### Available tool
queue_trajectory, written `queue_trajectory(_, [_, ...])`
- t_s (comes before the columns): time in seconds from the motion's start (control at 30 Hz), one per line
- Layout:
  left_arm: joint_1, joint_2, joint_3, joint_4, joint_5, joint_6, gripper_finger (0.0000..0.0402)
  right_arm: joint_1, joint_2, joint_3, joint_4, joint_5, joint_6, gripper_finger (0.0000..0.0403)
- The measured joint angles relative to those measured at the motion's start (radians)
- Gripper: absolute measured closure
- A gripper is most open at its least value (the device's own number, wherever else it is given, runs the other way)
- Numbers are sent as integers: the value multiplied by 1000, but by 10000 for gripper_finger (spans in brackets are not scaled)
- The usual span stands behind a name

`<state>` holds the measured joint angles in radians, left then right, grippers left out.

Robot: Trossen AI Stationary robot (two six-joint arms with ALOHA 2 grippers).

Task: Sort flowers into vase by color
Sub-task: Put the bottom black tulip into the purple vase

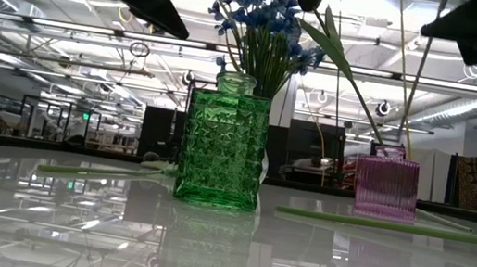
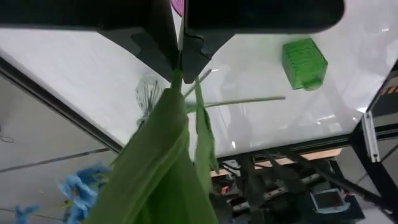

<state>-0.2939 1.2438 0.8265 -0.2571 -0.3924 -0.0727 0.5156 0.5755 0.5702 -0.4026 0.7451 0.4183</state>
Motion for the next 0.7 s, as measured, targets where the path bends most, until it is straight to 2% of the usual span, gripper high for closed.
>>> queue_trajectory(0.23, [12,0,0,17,-6,1,230,-27,-54,-86,111,15,-9,399])
queue_trajectory(0.7, [28,0,0,16,-6,0,230,-38,-34,-106,108,9,43,399])
